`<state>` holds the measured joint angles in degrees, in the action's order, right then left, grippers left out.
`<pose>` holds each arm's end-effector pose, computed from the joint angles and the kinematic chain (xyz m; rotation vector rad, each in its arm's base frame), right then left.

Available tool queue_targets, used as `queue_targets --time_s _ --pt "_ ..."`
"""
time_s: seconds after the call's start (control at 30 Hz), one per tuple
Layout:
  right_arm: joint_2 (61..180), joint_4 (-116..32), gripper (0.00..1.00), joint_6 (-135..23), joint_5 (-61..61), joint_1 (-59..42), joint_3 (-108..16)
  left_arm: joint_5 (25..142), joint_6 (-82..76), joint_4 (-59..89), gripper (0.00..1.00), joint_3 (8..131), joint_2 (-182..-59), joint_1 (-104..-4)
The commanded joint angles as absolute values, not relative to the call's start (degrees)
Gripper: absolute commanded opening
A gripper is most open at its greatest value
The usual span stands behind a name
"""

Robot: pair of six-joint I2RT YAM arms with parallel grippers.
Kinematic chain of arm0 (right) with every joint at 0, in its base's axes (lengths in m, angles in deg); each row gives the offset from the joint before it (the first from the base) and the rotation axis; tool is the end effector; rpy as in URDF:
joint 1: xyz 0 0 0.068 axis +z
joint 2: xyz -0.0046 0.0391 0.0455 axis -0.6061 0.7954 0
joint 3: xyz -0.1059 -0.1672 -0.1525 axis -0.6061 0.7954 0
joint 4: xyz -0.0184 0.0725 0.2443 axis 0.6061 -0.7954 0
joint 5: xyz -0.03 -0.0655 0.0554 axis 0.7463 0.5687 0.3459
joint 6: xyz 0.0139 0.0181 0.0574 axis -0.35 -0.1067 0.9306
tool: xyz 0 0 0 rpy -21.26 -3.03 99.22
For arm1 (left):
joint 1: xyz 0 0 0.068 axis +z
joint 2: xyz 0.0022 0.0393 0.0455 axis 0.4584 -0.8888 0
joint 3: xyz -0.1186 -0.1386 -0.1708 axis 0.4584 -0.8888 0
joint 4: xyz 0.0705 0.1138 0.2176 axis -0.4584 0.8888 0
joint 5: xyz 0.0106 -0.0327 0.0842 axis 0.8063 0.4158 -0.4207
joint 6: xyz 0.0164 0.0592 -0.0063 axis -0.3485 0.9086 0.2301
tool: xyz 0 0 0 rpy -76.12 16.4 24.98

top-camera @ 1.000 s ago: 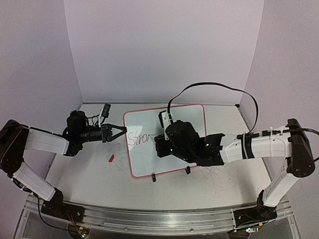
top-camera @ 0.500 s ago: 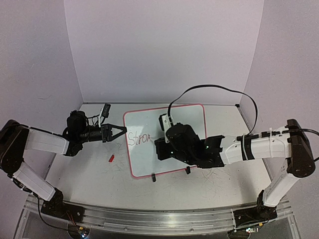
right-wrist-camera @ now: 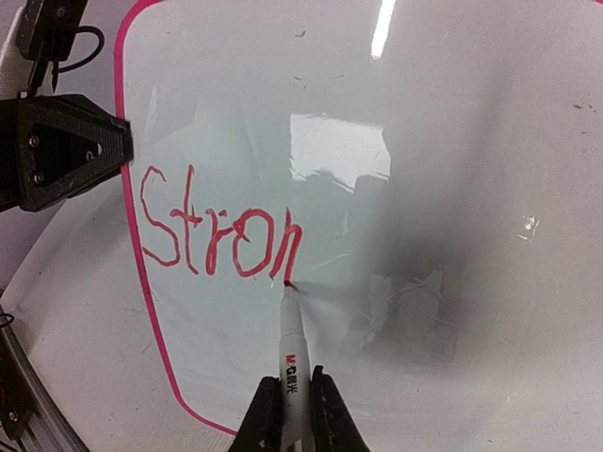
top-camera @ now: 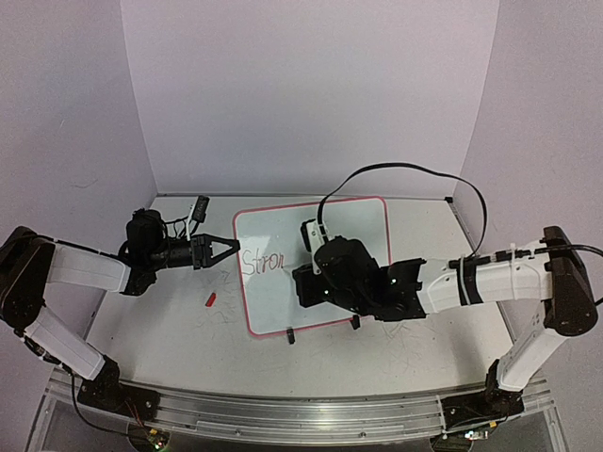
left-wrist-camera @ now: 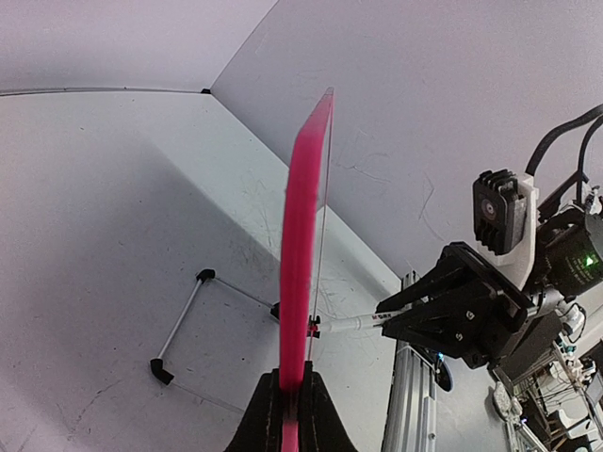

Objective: Write a sentence on the whiteboard

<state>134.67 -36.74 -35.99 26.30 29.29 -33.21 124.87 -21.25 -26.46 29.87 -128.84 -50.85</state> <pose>0.1648 0.3426 0.2200 -0.5158 2.0344 0.6729 0.2547 -0.1498 0.1914 0.6039 1.7675 -1.3988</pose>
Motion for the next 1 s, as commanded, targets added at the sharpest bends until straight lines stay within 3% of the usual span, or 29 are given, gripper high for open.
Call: queue_targets --time_s 0.0,0.97 --pt "129.3 -34.6 0.0 -37.1 28.3 28.8 -31.8 127.2 -21.1 -27.2 0.0 31.9 -128.1 -51.5" --pt "132.5 -33.4 0.0 -38.8 27.7 26.2 -33.8 127.4 -21.2 -27.0 0.0 32.2 -127.8 -51.6"
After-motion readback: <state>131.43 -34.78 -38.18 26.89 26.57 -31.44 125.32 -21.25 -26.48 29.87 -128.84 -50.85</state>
